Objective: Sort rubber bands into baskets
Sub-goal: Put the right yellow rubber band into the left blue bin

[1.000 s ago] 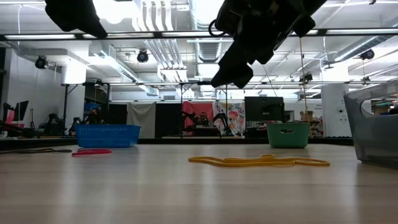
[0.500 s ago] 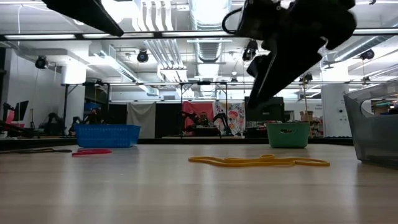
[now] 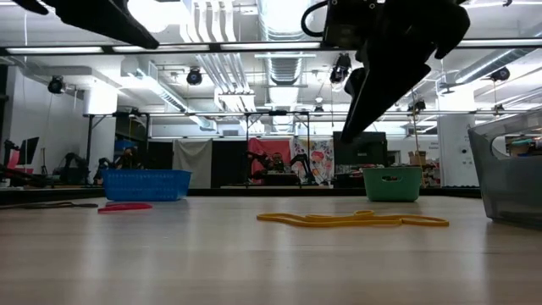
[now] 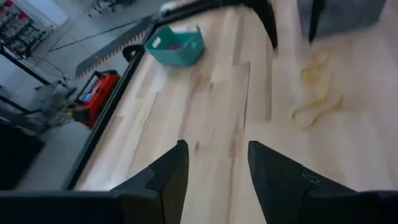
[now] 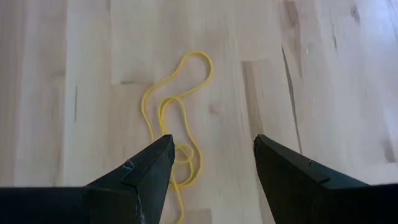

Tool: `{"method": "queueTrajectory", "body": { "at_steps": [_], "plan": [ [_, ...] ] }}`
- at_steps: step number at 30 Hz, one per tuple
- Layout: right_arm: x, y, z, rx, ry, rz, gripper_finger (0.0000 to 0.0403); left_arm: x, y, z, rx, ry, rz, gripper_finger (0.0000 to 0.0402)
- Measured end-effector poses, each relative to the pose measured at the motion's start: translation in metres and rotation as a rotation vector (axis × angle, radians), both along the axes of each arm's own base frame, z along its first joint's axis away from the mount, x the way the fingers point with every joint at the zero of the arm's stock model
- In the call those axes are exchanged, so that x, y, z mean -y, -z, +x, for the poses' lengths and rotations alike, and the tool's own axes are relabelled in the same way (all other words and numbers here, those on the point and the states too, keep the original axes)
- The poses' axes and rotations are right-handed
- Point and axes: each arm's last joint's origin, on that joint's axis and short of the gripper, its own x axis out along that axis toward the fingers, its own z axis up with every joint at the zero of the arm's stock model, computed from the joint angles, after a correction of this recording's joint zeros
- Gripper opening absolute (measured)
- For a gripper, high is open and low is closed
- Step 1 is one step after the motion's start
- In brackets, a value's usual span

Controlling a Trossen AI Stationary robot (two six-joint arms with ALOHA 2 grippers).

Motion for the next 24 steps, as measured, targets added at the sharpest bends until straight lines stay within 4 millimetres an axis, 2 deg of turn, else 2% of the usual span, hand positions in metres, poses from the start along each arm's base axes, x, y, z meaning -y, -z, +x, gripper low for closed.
{"method": "queueTrajectory", "body": {
  "at_steps": [3,7,11,16,20,24],
  "plan": [
    [-0.002,0.002,0.005,-0.007,-0.028,-0.008,0.0214,-0.008,0.007,-0.005,0.08,0.005,-0.087,0.015],
    [-0.005,0.019,0.009,-0.075,-0.074,0.017,0.0214,-0.014,0.021,-0.007,0.161,0.0,-0.155,0.015],
    [-0.007,0.04,0.012,-0.14,-0.086,-0.003,0.0214,-0.016,0.035,-0.007,0.192,0.0,-0.161,0.015],
    [-0.008,0.061,0.017,-0.193,-0.11,-0.038,0.0212,-0.016,0.038,-0.003,0.2,-0.003,-0.133,0.015],
    [-0.009,0.071,0.023,-0.209,-0.128,-0.053,0.0188,-0.015,0.033,0.0,0.22,-0.022,-0.113,0.015],
    [-0.011,0.075,0.026,-0.216,-0.149,-0.06,0.0142,-0.014,0.032,0.003,0.234,-0.014,-0.097,0.015]
  ]
}}
